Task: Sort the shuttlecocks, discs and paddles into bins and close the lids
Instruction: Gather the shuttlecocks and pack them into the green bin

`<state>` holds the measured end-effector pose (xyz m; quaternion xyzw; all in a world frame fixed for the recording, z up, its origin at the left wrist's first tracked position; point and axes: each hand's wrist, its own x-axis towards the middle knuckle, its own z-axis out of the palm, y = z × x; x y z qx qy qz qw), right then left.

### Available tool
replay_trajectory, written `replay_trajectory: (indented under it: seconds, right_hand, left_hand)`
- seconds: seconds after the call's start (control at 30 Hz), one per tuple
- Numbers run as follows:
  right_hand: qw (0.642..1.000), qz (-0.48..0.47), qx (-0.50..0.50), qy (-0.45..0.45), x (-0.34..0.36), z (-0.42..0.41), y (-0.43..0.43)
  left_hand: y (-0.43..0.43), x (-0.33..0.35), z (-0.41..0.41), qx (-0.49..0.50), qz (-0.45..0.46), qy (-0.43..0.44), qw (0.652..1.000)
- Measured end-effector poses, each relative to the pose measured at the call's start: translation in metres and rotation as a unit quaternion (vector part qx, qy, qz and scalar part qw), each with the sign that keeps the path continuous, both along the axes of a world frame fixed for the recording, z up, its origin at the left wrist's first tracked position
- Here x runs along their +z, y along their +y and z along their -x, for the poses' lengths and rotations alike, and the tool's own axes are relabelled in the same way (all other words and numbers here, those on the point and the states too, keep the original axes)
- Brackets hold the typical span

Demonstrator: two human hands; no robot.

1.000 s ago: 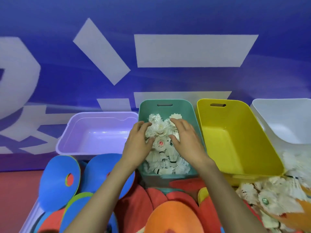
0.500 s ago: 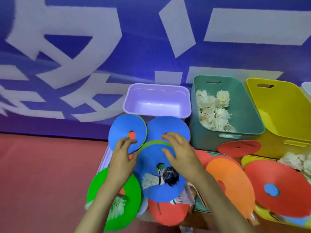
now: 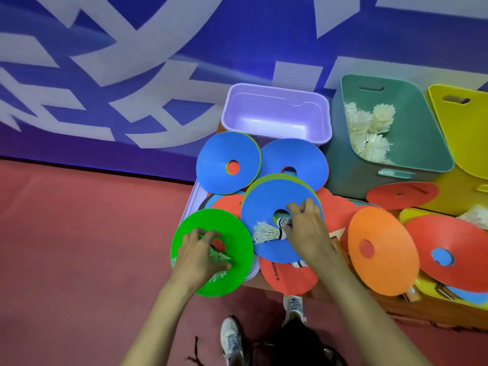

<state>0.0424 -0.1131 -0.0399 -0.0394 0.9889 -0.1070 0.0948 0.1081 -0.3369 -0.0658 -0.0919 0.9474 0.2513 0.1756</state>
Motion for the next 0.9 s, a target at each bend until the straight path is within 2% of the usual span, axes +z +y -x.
replay_trajectory:
  seconds: [0.07, 0.17, 0.27, 0.37, 0.43, 0.57, 0.7, 0.77, 0.9]
  right_hand:
    - [1.000, 0.003, -0.019, -0.010, -0.002, -0.001, -0.003]
    - [0.999, 0.017, -0.032, -0.010, -0.004, -0.002, -0.007]
    - [0.999, 0.042, -0.032, 0.005, -0.004, -0.002, -0.009]
    - [0.996, 0.076, -0.033, 0.026, -0.002, 0.000, -0.008]
    - [0.993, 0.106, -0.029, 0.051, -0.001, 0.001, -0.006]
    - [0.980, 0.164, -0.012, 0.114, 0.003, 0.001, 0.001]
    - [0.947, 0.253, -0.009, 0.195, 0.014, 0.003, 0.013]
    - [0.927, 0.289, -0.019, 0.237, 0.025, 0.007, 0.024]
    - [0.893, 0.323, -0.038, 0.312, 0.053, 0.025, 0.063]
  left_hand:
    - [-0.006, -0.006, -0.004, -0.029, 0.049, -0.010, 0.998]
    - [-0.010, -0.013, -0.003, -0.036, 0.098, 0.024, 0.994]
    - [-0.010, -0.011, -0.001, 0.021, 0.084, 0.081, 0.993]
    - [-0.011, -0.012, 0.003, 0.090, 0.020, 0.156, 0.984]
    - [-0.008, -0.009, 0.006, 0.136, -0.054, 0.199, 0.969]
    - [0.004, 0.001, 0.014, 0.214, -0.185, 0.222, 0.933]
    - [0.027, 0.015, 0.031, 0.225, -0.287, 0.210, 0.907]
    - [0.045, 0.027, 0.047, 0.221, -0.350, 0.221, 0.883]
    - [0.097, 0.053, 0.096, 0.186, -0.429, 0.218, 0.857]
